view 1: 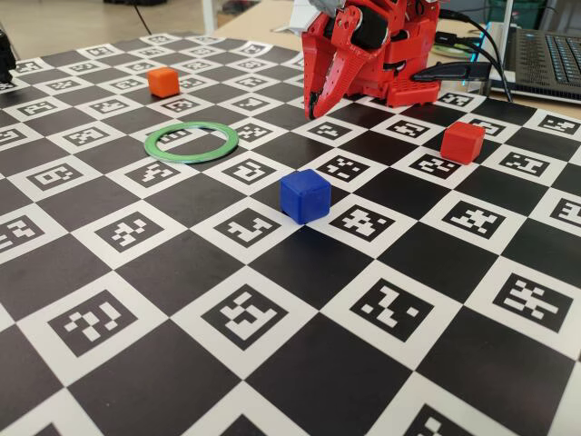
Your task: Grab the red cube then put it in the green circle then put the blue cube on top and finally the orange cube on top
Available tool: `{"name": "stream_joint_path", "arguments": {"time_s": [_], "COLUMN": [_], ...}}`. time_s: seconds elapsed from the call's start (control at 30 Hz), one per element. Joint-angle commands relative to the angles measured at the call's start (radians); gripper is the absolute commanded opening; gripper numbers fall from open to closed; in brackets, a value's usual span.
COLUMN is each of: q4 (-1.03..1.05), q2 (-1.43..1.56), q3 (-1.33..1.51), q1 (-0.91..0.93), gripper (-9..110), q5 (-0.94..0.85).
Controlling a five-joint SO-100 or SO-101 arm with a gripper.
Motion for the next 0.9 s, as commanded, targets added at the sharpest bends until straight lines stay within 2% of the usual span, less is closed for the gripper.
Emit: {"name": "stream_joint_path", "arguments": {"time_s": [0.0, 0.87], "q4": [0.086, 0.086], "q2": [0.051, 0.051], "q3": [0.038, 0.038], "q1": [0.008, 0.008], "gripper": [-6, -6], "q5": [-0.006, -0.006]}}
